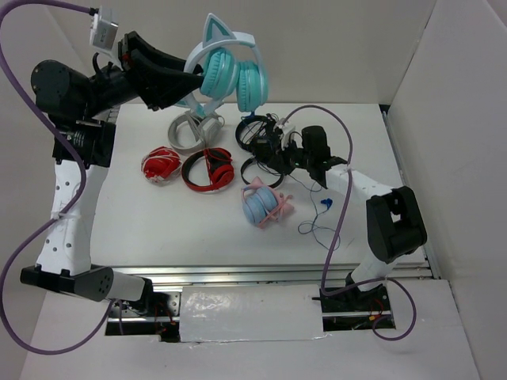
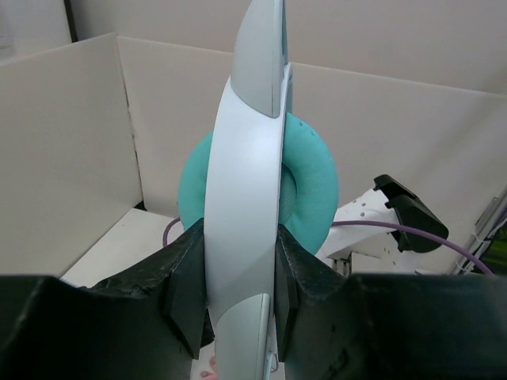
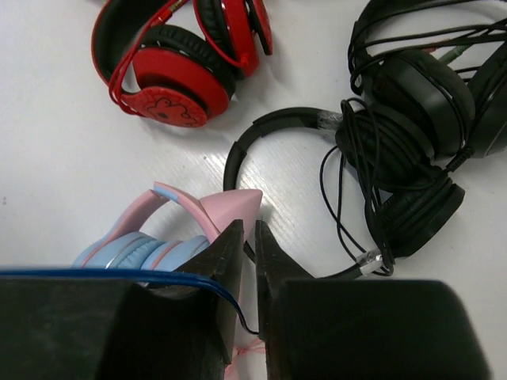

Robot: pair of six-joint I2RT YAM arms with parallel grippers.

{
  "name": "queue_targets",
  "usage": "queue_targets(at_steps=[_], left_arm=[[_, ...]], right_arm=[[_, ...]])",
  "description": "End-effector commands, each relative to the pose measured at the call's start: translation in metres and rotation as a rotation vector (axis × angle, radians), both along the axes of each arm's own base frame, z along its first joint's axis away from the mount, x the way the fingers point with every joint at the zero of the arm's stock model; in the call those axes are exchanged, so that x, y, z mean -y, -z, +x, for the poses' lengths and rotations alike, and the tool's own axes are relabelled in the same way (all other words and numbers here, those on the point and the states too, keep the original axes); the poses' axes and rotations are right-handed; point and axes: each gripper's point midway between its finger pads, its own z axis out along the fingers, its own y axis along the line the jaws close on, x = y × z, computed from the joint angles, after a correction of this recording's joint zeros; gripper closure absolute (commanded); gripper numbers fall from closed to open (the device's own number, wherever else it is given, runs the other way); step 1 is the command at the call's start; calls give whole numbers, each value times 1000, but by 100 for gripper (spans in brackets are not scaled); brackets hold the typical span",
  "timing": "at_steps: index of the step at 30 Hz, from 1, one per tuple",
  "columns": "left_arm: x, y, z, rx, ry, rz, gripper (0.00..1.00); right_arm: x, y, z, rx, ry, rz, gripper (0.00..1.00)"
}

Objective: Wrap the headphones

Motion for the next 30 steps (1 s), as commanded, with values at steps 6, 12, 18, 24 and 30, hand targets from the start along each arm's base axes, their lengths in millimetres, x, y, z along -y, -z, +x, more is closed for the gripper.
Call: queue_targets(at_steps=[6, 12, 18, 24, 30], left_arm=[[1, 8, -44, 124, 108, 22, 100], [22, 100, -16, 21, 20, 167, 100], [53, 194, -11, 17, 31, 298, 100], [96, 262, -6, -40, -33, 515, 100], [124, 309, 15, -161, -181, 694, 100]], right_arm=[[-1, -55, 25, 132, -34, 85, 96], [41, -76, 54, 104, 131, -47, 100], [74, -121, 54, 167, 135, -121, 100], [80, -166, 43, 246, 104, -188, 100], [80, -201, 31, 319, 178, -234, 100]])
